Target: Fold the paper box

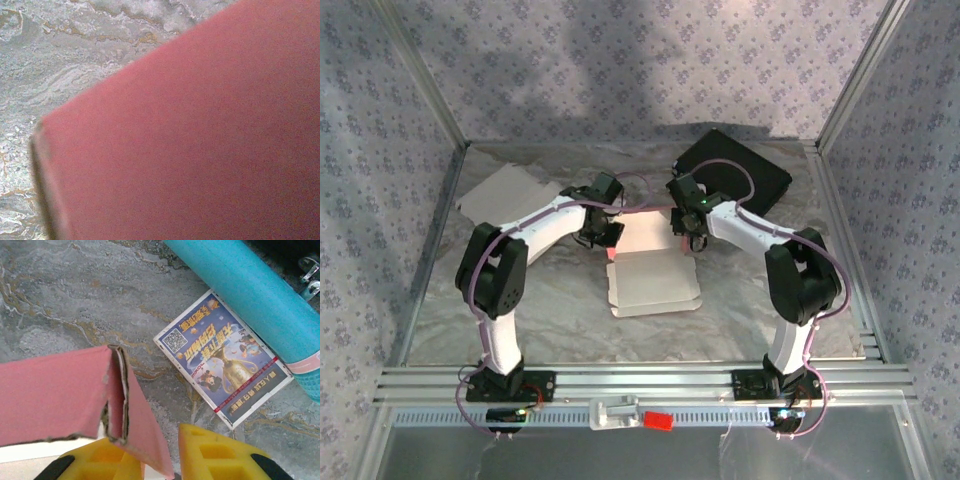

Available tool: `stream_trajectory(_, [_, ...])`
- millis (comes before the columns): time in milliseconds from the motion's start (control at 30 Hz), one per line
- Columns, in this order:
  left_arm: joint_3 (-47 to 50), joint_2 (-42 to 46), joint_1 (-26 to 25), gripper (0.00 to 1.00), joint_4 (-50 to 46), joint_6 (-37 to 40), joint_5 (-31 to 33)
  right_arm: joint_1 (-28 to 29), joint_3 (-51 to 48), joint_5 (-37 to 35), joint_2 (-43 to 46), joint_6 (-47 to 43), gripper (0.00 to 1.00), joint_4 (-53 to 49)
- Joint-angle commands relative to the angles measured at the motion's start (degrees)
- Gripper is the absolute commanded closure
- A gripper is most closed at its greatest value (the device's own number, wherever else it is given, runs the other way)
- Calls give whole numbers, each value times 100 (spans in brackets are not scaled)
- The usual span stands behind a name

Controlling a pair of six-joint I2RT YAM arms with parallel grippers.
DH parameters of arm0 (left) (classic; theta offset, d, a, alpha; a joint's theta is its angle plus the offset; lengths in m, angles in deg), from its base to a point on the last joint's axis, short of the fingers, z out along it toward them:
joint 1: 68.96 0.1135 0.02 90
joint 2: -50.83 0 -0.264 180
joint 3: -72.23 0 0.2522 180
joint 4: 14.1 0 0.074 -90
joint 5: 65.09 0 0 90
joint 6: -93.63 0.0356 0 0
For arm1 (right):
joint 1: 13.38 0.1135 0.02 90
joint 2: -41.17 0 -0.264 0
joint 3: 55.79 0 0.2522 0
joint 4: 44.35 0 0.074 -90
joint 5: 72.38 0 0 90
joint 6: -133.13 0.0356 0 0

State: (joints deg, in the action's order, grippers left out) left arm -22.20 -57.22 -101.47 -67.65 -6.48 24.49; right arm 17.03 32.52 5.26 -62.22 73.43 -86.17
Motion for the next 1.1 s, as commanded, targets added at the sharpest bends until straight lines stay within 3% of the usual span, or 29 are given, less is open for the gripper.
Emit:
stream_trajectory(0, [-193,-146,34,100,-419,136,-46,-53,-116,174,136,-165,76,68])
stream_trajectory(333, [-307,-289,61,100,-490,215,-141,-106,-122,341,-197,-319,76,410])
stream_trajectory(600, [-366,-348,87,100,-503,219,-164,-144,72,170,-445,-328,85,243])
stream_trajectory(733, [-433,-400,103,100,-515,211,-195,-56,213,-320,-543,-206,93,-82])
stream_trajectory(800, [-463,-423,113,100,-526,194,-221,53,565,-924,-719,77,100,-758])
stream_trajectory(933, [-485,-454,165,100,-514,144,-303,379,1175,-1862,-1028,524,100,-1950])
stream_trajectory(1067, [-485,-463,258,100,-485,79,-446,464,1098,-1757,-990,746,100,-1951])
